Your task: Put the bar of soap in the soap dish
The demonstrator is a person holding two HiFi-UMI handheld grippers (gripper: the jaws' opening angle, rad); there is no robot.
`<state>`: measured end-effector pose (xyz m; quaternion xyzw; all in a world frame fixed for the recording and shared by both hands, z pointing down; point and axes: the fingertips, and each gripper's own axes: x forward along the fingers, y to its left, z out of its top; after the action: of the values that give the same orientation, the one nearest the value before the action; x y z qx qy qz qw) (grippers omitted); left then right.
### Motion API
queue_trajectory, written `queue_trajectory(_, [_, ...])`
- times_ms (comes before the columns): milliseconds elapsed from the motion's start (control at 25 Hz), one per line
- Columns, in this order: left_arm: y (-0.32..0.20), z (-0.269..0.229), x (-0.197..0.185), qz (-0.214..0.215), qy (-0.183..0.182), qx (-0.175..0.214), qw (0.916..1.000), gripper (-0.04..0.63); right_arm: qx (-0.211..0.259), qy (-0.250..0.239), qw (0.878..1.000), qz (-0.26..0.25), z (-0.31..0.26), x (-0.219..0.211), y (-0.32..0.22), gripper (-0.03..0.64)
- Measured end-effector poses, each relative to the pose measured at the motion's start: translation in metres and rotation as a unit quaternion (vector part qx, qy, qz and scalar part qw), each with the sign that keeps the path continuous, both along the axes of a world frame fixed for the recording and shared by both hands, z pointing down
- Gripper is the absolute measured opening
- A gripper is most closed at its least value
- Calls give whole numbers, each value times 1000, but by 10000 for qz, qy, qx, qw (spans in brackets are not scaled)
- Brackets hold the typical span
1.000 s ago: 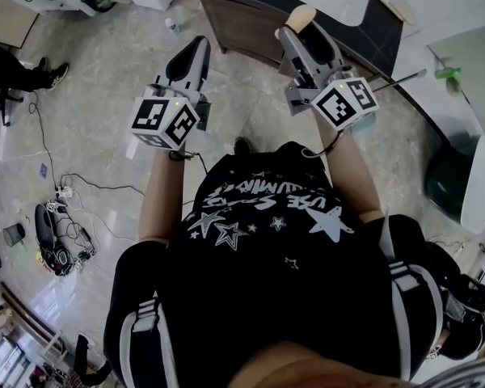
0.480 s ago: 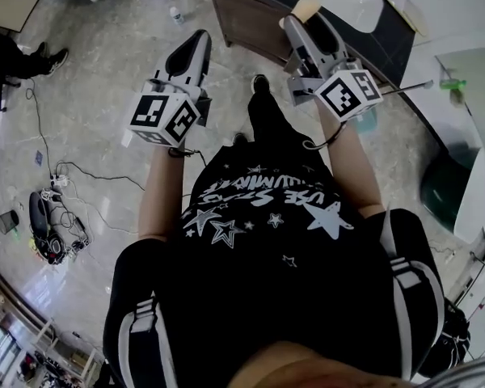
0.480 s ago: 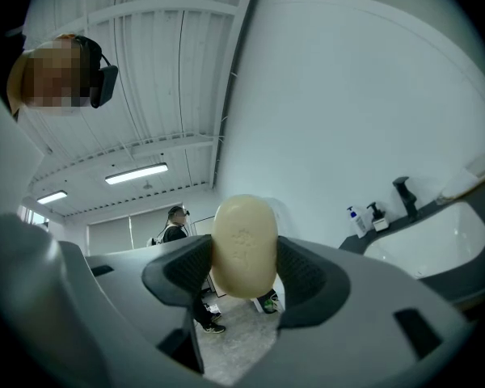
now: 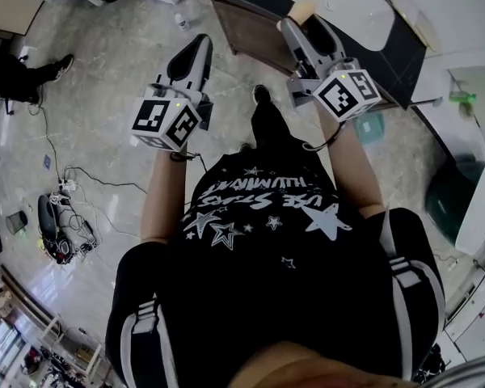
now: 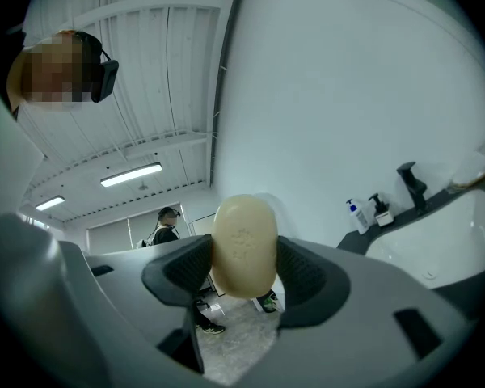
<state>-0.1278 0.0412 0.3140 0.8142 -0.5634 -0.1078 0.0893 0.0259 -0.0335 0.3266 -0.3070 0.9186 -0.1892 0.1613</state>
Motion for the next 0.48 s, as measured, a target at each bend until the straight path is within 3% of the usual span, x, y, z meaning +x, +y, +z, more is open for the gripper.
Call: queue_trajectory(480, [-127,5,-3,-41,2,-169,9998,12,-194,34,9998,12,9,-2,-134,262])
